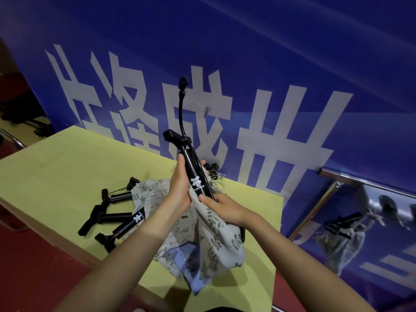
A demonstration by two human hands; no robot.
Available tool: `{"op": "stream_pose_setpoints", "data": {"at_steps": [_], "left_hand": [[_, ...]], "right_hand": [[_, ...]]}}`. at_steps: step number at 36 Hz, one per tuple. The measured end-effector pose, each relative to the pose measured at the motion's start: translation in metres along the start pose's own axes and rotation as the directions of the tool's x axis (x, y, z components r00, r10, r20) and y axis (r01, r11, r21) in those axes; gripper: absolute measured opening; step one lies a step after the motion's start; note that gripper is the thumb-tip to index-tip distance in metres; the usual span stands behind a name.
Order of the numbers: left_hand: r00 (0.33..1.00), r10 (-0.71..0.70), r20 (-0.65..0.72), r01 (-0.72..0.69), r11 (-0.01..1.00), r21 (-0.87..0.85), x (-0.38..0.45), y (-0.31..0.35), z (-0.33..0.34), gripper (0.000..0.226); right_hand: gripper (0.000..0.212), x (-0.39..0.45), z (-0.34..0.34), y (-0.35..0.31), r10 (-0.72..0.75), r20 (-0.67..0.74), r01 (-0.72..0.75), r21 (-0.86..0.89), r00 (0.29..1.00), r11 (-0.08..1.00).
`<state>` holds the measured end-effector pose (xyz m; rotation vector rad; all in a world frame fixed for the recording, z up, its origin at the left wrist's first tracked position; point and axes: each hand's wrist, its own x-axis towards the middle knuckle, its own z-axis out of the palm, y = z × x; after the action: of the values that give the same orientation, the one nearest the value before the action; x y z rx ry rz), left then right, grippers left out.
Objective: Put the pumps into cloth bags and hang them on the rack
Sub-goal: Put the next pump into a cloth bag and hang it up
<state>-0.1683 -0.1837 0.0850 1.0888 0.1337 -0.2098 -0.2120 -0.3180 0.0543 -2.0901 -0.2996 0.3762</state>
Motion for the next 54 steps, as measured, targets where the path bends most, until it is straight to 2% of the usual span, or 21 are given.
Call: {"op": "stream_pose_setpoints", "data": {"at_steps": [3,6,10,12,16,18,21,23,24,26,29,31,34,41,44,47,52,54], "left_hand": [[0.999,0.032,-0.042,-0.032,0.999,0.014,-0.001,-0.004,0.0,0.044],[0.996,0.055,-0.065,-0.053,0.998,0.031,-0.005,-0.007,0.003,0.039],[0.995,0.091,-0.041,-0.089,0.995,0.04,-0.01,-0.011,0.007,0.039],[0.995,0.102,-0.024,-0.101,0.994,0.03,-0.012,-0.012,0.009,0.037],[0.993,0.109,-0.04,-0.109,0.994,0.004,-0.013,-0.013,0.008,0.032],[0.993,0.109,-0.052,-0.109,0.994,0.0,-0.013,-0.014,0.008,0.029],[0.991,0.111,-0.069,-0.111,0.994,0.009,-0.013,-0.013,0.005,0.029],[0.989,0.125,-0.082,-0.124,0.992,0.008,-0.014,-0.012,0.003,0.03],[0.988,0.132,-0.084,-0.131,0.991,0.009,-0.015,-0.01,0.002,0.028],[0.987,0.14,-0.076,-0.139,0.99,0.012,-0.016,-0.008,0.003,0.021],[0.989,0.142,-0.044,-0.141,0.99,0.018,-0.018,-0.004,0.005,0.016],[0.987,0.158,-0.019,-0.157,0.987,0.034,-0.02,-0.004,0.006,0.015],[0.978,0.208,0.013,-0.208,0.974,0.084,-0.023,-0.007,0.007,0.017],[0.942,0.328,0.067,-0.331,0.884,0.329,-0.026,-0.012,0.0,0.023],[0.928,0.353,0.121,-0.368,0.807,0.462,-0.027,-0.014,-0.006,0.019],[0.924,0.338,0.179,-0.379,0.743,0.551,-0.027,-0.019,-0.014,0.026],[0.93,0.248,0.272,-0.366,0.705,0.607,-0.028,-0.029,-0.02,0.029],[0.933,0.23,0.279,-0.357,0.704,0.614,-0.027,-0.033,-0.02,0.03]], "right_hand": [[0.057,-0.004,0.001,0.007,0.036,0.012,-0.036,0.035,0.999,0.999],[0.085,-0.006,0.002,0.018,0.116,0.029,-0.118,0.106,0.993,0.987],[0.086,-0.012,0.0,0.026,0.146,-0.018,-0.141,0.172,0.989,0.975],[0.078,-0.015,0.0,0.034,0.141,-0.067,-0.129,0.164,0.988,0.978],[0.061,-0.026,0.0,0.042,0.085,-0.285,-0.035,0.176,0.955,0.984],[0.047,-0.029,-0.002,0.049,0.093,-0.397,-0.014,0.198,0.913,0.98],[0.025,-0.035,-0.004,0.063,0.177,-0.536,-0.057,0.232,0.826,0.971],[0.014,-0.038,-0.005,0.072,0.248,-0.603,-0.098,0.27,0.758,0.958],[0.016,-0.039,-0.007,0.075,0.288,-0.614,-0.127,0.292,0.735,0.948],[0.038,-0.043,-0.012,0.076,0.389,-0.554,-0.24,0.323,0.736,0.915],[0.06,-0.048,-0.013,0.069,0.53,-0.279,-0.39,0.43,0.801,0.815],[0.062,-0.048,-0.011,0.065,0.563,-0.138,-0.445,0.475,0.815,0.76],[0.056,-0.043,-0.004,0.065,0.554,-0.078,-0.466,0.45,0.829,0.761],[0.034,-0.043,0.0,0.053,0.5,-0.081,-0.429,0.408,0.862,0.806],[0.025,-0.043,-0.006,0.049,0.462,-0.182,-0.31,0.529,0.868,0.79],[0.021,-0.044,-0.018,0.039,0.409,-0.246,-0.16,0.655,0.879,0.738],[0.029,-0.045,-0.029,0.007,0.29,-0.319,0.03,0.717,0.902,0.697],[0.026,-0.04,-0.024,-0.001,0.286,-0.367,0.041,0.674,0.885,0.737]]}}
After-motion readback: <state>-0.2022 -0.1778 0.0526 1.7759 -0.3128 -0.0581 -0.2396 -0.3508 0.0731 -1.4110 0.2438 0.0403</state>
